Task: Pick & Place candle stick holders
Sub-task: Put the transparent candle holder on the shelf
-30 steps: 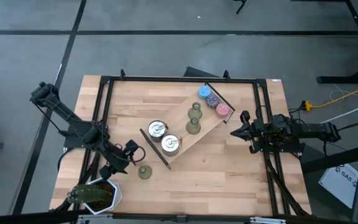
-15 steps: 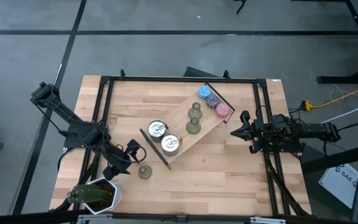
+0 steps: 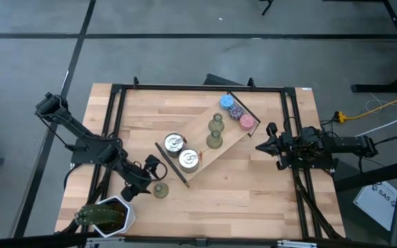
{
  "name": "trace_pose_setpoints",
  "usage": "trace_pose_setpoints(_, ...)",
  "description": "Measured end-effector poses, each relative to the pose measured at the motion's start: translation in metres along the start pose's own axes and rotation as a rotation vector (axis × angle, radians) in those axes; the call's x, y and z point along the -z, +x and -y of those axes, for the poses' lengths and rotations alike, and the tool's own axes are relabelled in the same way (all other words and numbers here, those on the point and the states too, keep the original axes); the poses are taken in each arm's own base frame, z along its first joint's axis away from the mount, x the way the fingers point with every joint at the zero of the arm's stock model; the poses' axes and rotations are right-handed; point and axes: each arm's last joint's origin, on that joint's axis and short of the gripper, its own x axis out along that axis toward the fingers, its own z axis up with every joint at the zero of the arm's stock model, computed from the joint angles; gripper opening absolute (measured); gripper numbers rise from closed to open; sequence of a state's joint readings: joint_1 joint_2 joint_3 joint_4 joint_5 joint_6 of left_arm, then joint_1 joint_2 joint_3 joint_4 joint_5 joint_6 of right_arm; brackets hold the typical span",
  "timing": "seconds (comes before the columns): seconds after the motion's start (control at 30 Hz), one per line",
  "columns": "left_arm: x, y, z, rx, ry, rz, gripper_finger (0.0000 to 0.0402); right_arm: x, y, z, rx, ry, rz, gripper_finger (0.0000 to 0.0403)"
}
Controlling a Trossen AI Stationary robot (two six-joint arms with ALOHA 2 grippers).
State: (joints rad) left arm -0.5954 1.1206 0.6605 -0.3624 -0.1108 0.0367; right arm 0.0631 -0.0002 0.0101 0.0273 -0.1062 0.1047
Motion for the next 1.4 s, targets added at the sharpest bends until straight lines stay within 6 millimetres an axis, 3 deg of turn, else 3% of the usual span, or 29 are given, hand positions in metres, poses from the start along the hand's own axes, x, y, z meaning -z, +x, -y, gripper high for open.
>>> trace_pose_setpoints(1.13, 0.002, 0.0, 0.001, -0.065, -0.198, -0.018, 0.0277, 0.0, 0.0, 0.0, 0.0, 0.0, 0.0, 0.001)
trace_pose_setpoints(1.4, 0.016, 0.01, 0.007, -0.029, -0.238, 0.011, 0.0277, 0.0, 0.0, 0.0, 0.0, 0.0, 0.0, 0.001)
